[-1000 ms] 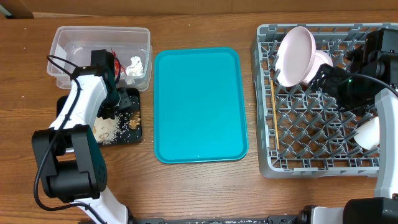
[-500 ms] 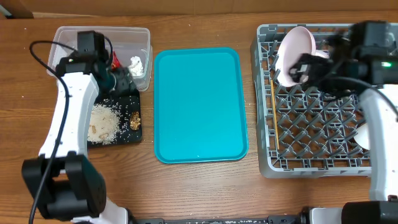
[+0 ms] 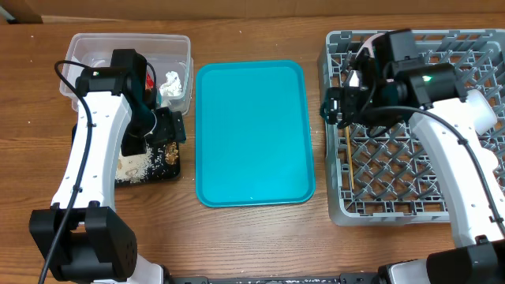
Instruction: Sort waste into correct bins and load items into the dishwasher
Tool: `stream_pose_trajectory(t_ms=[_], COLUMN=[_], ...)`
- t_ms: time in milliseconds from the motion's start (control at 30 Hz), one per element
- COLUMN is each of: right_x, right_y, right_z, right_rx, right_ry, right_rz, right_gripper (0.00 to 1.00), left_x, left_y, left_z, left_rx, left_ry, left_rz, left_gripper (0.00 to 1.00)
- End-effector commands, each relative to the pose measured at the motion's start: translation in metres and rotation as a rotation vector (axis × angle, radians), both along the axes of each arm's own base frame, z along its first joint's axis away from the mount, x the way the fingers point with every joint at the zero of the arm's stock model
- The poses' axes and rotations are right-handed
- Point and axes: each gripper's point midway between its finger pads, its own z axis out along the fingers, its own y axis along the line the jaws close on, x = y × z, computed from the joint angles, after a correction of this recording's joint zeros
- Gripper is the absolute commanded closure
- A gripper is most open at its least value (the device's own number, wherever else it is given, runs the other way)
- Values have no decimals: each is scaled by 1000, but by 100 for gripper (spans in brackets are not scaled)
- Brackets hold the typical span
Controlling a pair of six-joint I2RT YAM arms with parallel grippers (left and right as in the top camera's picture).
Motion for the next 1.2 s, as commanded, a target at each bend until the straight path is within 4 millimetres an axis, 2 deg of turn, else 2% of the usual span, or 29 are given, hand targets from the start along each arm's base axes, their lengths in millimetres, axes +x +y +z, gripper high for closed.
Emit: stream_pose_trajectory(t_ms=[0, 133, 300, 467, 600, 733, 800, 867, 967, 1167], right_x=[-7, -17, -23, -30, -41, -62, -75, -84, -96, -103], right_y=[-13, -24, -37, -48, -51, -58, -70, -80, -83, -84], right_z=[-2, -4, 0, 19, 44, 70, 81, 89, 103, 101], right_rx=[16, 7, -19, -52, -37, -28, -59, -92, -89, -92], right_ry=[52, 101, 84, -27, -202, -400, -487, -544, -609, -597], right_rz=[-56, -85, -117, -161, -168, -187, -241, -279, -292, -291], right_gripper=[0, 0, 0, 0, 0, 0, 0, 0, 0, 0], left_x=[-6, -13, -18, -35, -56, -78, -86, -88, -89, -88], left_y=[3, 2, -5, -12, -16, -13, -12, -12, -11, -12], left_z=[16, 32, 60, 87, 103, 105, 103, 103, 102, 99], left_rx=[23, 47, 103, 159, 160, 128, 110, 103, 104, 107], left_ry=[-29, -76, -236, -415, -553, -642, -664, -682, -679, -665], left_rz=[-20, -35, -78, -91, -84, -16, 24, 34, 34, 31], left_gripper=[7, 7, 7, 5, 0, 0, 0, 0, 0, 0])
